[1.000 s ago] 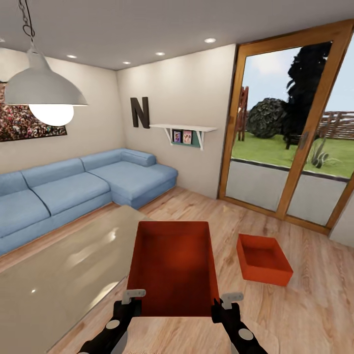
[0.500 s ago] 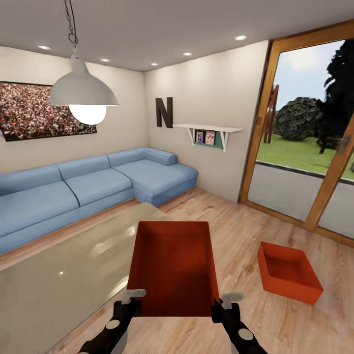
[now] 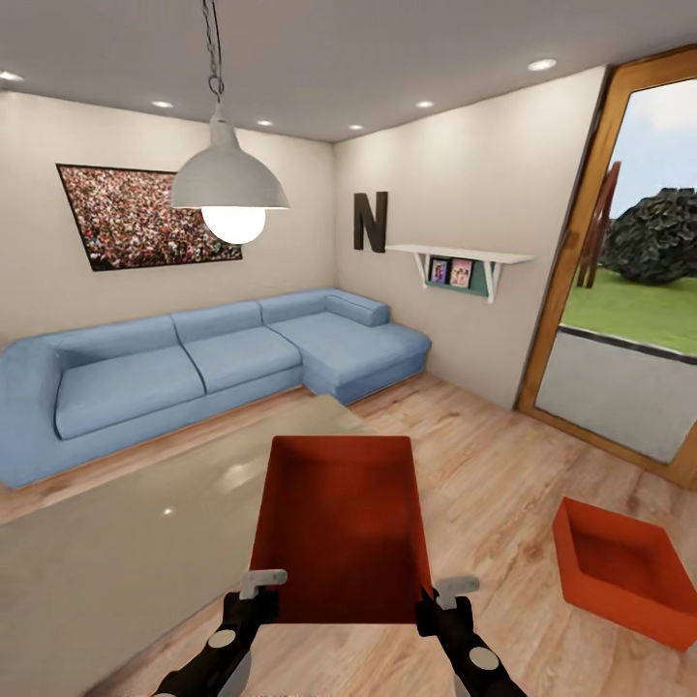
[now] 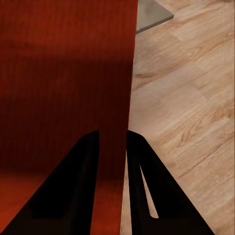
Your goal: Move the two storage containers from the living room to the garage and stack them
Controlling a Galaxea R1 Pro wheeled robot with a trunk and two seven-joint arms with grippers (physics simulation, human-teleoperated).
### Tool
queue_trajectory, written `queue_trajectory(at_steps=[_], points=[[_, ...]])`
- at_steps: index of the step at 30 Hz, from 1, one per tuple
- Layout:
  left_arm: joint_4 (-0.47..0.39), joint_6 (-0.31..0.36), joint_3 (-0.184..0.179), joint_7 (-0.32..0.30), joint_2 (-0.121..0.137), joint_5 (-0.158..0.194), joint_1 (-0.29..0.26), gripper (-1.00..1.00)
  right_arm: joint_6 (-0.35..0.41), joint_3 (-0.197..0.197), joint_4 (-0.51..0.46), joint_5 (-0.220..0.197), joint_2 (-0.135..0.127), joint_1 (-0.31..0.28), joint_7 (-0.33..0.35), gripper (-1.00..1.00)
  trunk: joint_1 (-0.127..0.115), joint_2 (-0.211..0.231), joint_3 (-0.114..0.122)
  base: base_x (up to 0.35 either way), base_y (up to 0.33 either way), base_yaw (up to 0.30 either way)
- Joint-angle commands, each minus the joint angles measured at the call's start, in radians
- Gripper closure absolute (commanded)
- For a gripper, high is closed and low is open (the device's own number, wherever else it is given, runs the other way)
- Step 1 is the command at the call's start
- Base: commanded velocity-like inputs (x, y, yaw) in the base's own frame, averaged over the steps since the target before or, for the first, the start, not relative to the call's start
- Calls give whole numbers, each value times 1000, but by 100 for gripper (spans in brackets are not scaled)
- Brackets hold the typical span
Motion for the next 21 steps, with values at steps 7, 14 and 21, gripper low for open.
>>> queue_trajectory(at_steps=[7,14,21], points=[[4,-4,5,43,5,1,-1,100,-44,14,-2,-6,-1,-1,13,100,1,-2,-2,-9,5,299],[4,-4,5,43,5,1,-1,100,-44,14,-2,-6,-1,-1,13,100,1,-2,-2,-191,166,299],[4,-4,5,43,5,1,-1,100,-44,14,-2,-6,-1,-1,13,100,1,-2,-2,-245,217,299]])
